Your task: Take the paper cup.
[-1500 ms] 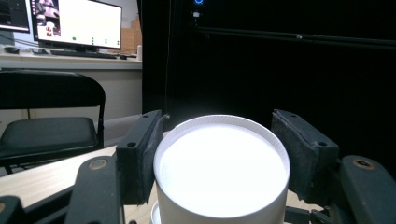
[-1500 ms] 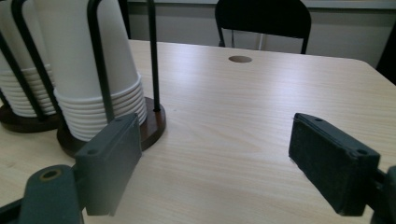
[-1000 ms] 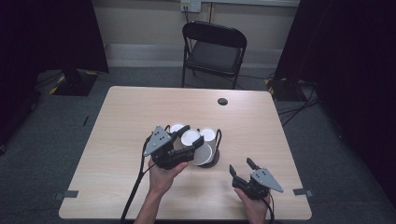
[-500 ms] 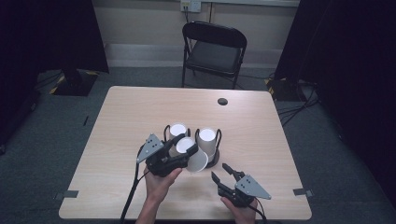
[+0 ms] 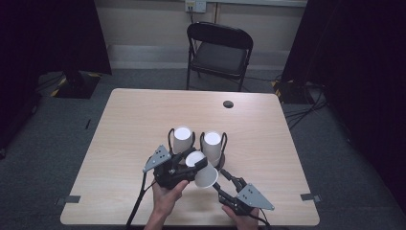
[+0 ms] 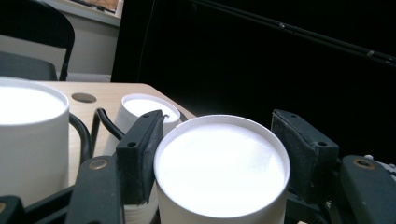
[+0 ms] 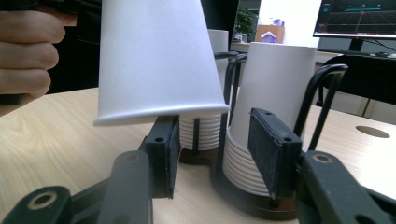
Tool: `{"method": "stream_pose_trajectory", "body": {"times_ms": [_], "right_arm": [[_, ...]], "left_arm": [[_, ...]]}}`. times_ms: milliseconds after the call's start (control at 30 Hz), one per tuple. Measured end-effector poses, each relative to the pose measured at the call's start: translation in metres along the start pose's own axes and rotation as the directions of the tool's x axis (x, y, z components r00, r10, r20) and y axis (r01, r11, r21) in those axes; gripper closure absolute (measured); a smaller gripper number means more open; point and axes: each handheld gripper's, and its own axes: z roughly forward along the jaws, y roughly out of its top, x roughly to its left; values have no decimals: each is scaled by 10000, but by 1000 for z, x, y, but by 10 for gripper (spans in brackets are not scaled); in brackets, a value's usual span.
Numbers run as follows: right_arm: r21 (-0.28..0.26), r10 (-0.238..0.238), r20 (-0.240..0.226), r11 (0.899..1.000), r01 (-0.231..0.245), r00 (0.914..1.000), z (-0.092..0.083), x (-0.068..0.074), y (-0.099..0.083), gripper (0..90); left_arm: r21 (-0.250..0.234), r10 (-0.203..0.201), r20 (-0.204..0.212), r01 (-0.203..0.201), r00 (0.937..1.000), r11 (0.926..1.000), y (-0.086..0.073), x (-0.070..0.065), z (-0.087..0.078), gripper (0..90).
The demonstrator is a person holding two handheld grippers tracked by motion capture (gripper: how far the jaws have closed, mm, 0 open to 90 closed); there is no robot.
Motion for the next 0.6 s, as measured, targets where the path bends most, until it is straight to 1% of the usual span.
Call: {"method": "stream_pose_trajectory", "body": {"times_ms": [33, 67, 100, 167, 200, 233, 267, 300, 333, 367, 400, 433, 467, 600], "right_arm": [[-37, -146, -48, 9999, 145, 9999, 1, 2, 0, 556], [-37, -146, -48, 9999, 145, 9999, 1, 2, 0, 556], [-110, -264, -119, 9996, 263, 9996, 2, 3, 1, 556], [-118, -280, -175, 9995, 278, 9995, 2, 3, 1, 567], [-118, -280, -175, 9995, 278, 9995, 2, 3, 1, 567], [-168, -423, -153, 9990, 421, 9990, 2, 3, 1, 580], [-202, -458, -156, 9988, 455, 9988, 1, 3, 1, 586], [-243, -488, -161, 9985, 484, 9987, 1, 3, 1, 592], [-296, -542, -173, 9981, 537, 9984, 1, 3, 1, 598], [-362, -622, -156, 9974, 616, 9979, 2, 3, 1, 603], [-362, -622, -156, 9974, 616, 9979, 2, 3, 1, 603], [-397, -679, -156, 9969, 672, 9976, 2, 3, 1, 609], [-454, -840, -134, 9955, 833, 9964, 4, 2, 2, 618], [-582, -989, -130, 9935, 980, 9950, 7, 2, 5, 634]], "left_arm": [[22, -286, 94, 285, 9995, 9996, -2, 1, 0, 361], [22, -286, 94, 285, 9995, 9996, -2, 1, 0, 361], [-6, -548, 264, 548, 9982, 9985, -5, 1, 1, 360], [43, -558, 261, 557, 9981, 9984, -6, 1, 1, 361], [13, -669, 243, 669, 9975, 9978, -6, 1, 1, 361], [8, -811, 281, 811, 9963, 9967, -7, 2, 1, 361], [12, -998, 380, 998, 9943, 9950, -7, 3, 0, 361], [12, -998, 380, 998, 9943, 9950, -7, 3, 0, 361], [-14, -1110, 434, 1111, 9929, 9938, -6, 3, -1, 360], [-80, -1331, 556, 1338, 9895, 9910, -5, 3, -1, 361], [-80, -1331, 556, 1338, 9895, 9910, -5, 3, -1, 361], [-85, -1435, 637, 1443, 9876, 9895, -4, 3, -2, 361], [-33, -1493, 773, 1500, 9858, 9887, -3, 2, -2, 361], [-20, -1560, 835, 1567, 9842, 9876, -2, 0, -2, 360]]}}
